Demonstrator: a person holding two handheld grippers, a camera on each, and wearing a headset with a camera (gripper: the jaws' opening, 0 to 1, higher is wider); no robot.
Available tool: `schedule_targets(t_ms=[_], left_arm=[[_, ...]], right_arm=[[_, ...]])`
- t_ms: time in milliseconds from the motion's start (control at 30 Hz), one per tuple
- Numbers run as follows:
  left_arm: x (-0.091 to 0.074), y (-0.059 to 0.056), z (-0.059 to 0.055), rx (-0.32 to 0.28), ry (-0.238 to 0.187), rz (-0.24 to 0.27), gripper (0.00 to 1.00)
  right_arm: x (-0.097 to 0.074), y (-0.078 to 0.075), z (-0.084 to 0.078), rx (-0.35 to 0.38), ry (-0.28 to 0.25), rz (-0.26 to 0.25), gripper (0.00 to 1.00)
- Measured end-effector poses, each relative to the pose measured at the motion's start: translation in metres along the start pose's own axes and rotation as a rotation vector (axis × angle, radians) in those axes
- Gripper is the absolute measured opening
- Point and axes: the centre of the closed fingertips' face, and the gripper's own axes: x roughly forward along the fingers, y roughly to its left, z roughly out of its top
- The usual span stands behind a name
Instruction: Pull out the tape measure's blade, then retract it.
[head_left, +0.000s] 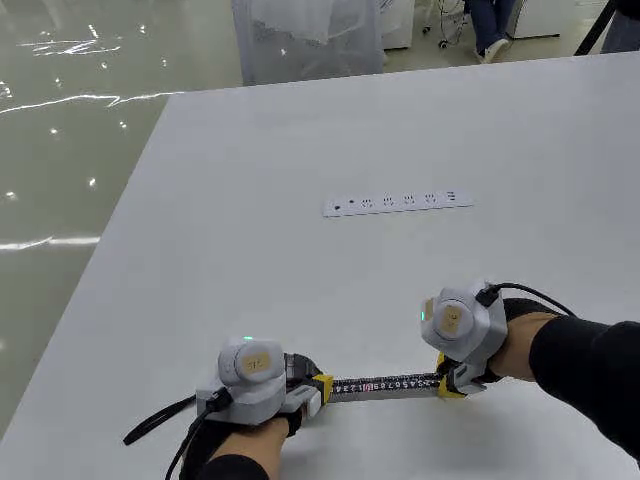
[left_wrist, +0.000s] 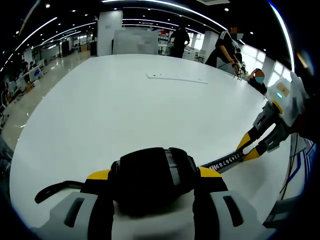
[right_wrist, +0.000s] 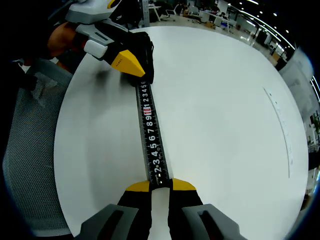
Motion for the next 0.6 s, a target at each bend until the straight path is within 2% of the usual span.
schedule_targets(t_ms=[333, 600], left_arm=[[0.0003, 0.0, 0.0003, -0.001, -0.002, 0.001, 0.59], [0.0001, -0.0005, 0.0, -0.002, 0.001, 0.0, 0.59]], right_arm=[[0.0005, -0.0003, 0.0028, 0.018, -0.023, 0.001, 0.06], [0.0016, -0.0003, 0.0049, 0.008, -0.012, 0.007, 0.06]])
